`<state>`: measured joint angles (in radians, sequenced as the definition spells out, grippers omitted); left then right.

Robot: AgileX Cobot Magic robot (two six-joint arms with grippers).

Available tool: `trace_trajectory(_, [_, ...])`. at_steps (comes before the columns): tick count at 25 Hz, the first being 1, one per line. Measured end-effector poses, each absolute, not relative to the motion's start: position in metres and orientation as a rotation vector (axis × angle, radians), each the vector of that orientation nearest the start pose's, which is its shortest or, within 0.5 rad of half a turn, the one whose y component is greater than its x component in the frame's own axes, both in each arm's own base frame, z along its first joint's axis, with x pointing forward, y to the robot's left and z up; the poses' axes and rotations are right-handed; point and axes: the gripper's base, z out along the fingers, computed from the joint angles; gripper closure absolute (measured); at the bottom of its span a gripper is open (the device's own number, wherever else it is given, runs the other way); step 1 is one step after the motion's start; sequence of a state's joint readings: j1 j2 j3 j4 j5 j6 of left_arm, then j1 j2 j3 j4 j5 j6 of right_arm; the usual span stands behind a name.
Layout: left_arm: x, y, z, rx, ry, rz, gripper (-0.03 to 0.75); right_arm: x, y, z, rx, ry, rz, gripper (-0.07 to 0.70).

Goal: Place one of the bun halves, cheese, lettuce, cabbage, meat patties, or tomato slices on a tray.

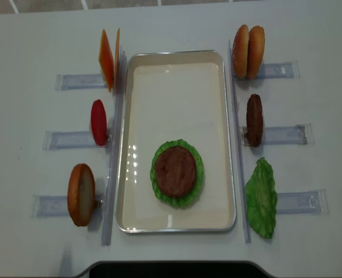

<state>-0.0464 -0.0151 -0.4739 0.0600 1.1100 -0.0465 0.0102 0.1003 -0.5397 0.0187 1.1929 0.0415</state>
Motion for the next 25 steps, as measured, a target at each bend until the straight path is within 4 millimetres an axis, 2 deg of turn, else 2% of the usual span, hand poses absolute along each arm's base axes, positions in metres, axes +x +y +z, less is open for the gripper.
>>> trace_trajectory(6, [-0.0062, 0.0052, 0.2661, -0.004, 2.103, 0.017, 0.715, -0.0101, 0.0015, 0.2729, 0.032, 2.116, 0.055, 0.041])
trace_trajectory(25, [-0.0062, 0.0052, 0.2661, -0.004, 2.103, 0.017, 0.715, -0.0101, 0.0021, 0.2731, 0.088, 2.103, 0.023, 0.041])
